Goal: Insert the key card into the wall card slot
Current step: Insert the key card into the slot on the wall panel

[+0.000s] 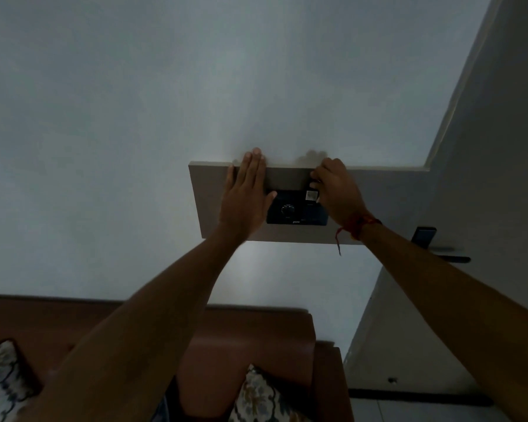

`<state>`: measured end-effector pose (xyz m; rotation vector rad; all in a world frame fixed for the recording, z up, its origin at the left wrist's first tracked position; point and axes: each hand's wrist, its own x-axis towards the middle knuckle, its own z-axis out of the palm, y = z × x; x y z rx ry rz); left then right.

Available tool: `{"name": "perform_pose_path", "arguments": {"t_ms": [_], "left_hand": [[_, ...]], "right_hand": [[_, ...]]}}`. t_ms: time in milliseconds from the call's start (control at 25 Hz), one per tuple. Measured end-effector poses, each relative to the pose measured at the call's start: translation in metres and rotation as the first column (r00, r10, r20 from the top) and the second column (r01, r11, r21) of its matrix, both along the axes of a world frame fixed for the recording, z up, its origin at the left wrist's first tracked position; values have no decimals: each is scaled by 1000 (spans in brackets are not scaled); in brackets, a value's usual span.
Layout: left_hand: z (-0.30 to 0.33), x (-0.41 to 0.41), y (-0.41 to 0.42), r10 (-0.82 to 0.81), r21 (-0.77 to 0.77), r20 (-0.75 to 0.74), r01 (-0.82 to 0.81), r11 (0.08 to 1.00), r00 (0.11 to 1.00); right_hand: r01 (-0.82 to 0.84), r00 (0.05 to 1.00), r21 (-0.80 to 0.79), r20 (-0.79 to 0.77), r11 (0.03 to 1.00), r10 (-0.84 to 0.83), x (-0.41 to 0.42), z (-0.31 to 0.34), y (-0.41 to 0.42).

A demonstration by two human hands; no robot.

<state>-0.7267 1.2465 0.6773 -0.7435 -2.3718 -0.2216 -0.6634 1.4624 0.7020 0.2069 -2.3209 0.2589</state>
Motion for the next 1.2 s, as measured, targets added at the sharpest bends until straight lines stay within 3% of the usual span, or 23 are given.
{"name": "perform_pose_path", "arguments": {"t_ms": [240,640,1000,1200], "left_hand": [[-3,0,3,-5,39,-5,5,999,1000],[-3,1,3,-6,38,5,6,999,1000],[3,9,0,43,-44,29,-42,998,999],[17,19,-9,30,-112,118,-17,994,993]], "right_hand": [[-22,1000,20,9,1000,22,3,-5,-6],[87,995,86,38,992,-91,7,-8,-18],[199,978,-38,76,979,-195,13,-12,-33],[211,953,41,214,977,-215,27,0,-37]]}}
